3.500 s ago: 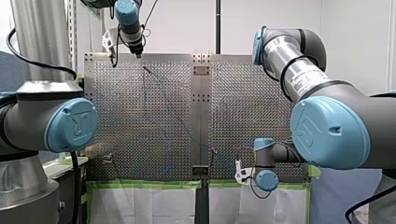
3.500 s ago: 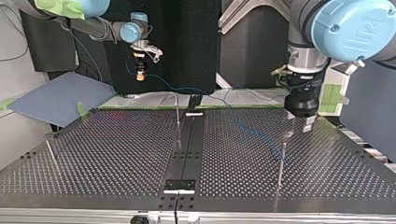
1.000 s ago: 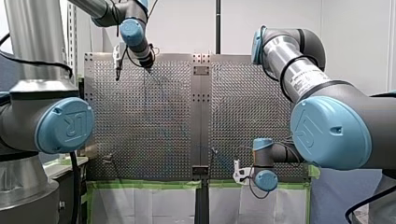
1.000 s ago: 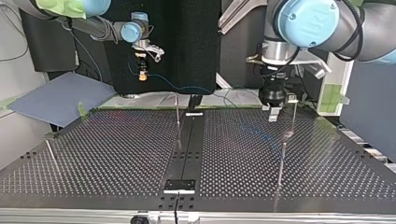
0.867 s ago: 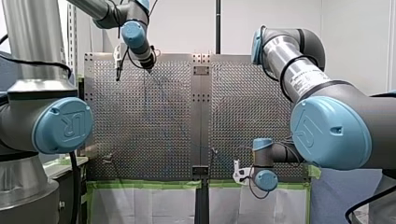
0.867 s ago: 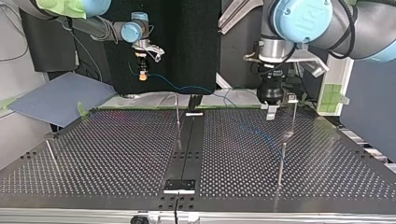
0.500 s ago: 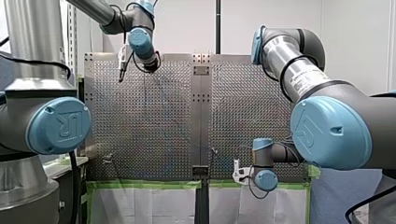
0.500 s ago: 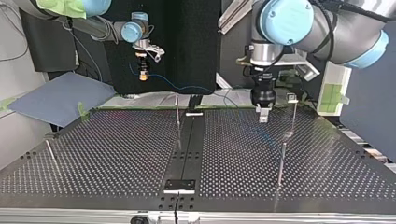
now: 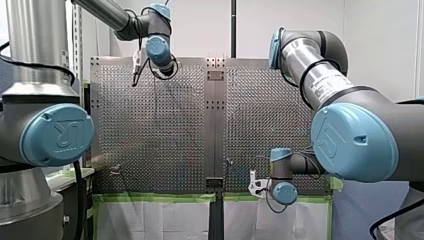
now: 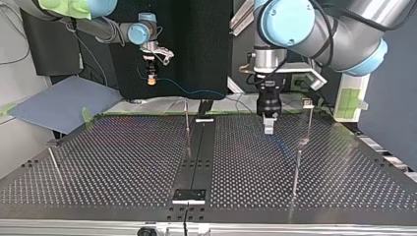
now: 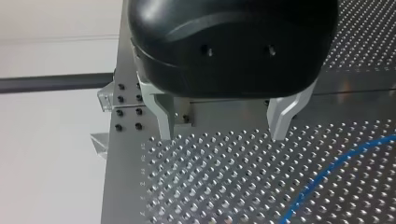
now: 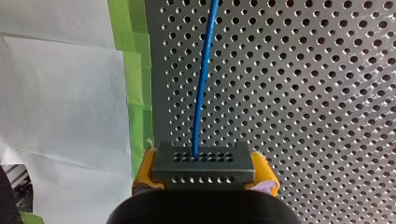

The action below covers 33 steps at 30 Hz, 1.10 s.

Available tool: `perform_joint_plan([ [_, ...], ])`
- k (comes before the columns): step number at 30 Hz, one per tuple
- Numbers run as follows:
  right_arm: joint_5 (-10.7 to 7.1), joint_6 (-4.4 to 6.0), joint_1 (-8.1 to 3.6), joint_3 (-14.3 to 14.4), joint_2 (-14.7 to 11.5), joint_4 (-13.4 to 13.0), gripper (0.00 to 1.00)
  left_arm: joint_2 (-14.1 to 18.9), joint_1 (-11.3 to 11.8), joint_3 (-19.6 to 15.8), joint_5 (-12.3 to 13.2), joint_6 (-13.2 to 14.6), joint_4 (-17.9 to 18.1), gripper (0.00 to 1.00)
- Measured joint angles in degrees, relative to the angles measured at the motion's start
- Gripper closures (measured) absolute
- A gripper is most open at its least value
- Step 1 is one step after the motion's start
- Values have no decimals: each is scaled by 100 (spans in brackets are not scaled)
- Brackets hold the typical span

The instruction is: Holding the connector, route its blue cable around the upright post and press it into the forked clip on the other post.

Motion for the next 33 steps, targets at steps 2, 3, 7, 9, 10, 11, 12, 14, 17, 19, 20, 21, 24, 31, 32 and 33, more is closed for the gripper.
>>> perform_joint_plan([
  [2,-1,2,0,0,0,-1,100,-90,-92,78,-89,95,92,2],
  [3,-1,2,-1,0,0,-1,100,-151,-152,131,-151,157,155,2],
  [7,-2,2,-9,0,0,3,100,-339,-341,233,-338,347,283,2],
  [9,-1,2,-16,0,0,2,100,-436,-438,248,-434,443,266,2],
  [10,-1,1,-19,0,0,1,100,-478,-480,249,-476,485,242,2],
  [11,-2,-1,-23,0,0,0,100,-523,-525,247,-523,523,210,2],
  [12,-2,-3,-26,0,0,-1,100,-588,-590,245,-586,548,163,2],
  [14,-1,-9,-31,0,1,-1,100,-678,-680,238,-677,543,112,2],
  [17,-2,-15,-35,1,0,2,100,-820,-822,180,-818,456,67,2],
  [19,-1,-22,-37,1,0,8,100,-922,-920,107,-923,364,65,2],
  [20,-2,-27,-38,1,0,11,100,-959,-951,69,-967,323,75,2],
  [21,-1,-33,-38,0,0,12,100,-994,-980,18,-1025,267,101,2],
  [24,-2,-45,-39,0,0,17,100,-1007,-992,-73,-1164,130,178,2],
  [31,-1,-73,-40,0,0,24,100,-736,-865,-111,-1209,-225,405,2],
  [32,-1,-74,-40,0,0,24,100,-692,-836,-107,-1175,-271,438,2],
  [33,-1,-75,-40,0,0,25,100,-635,-792,-96,-1127,-329,471,2],
])
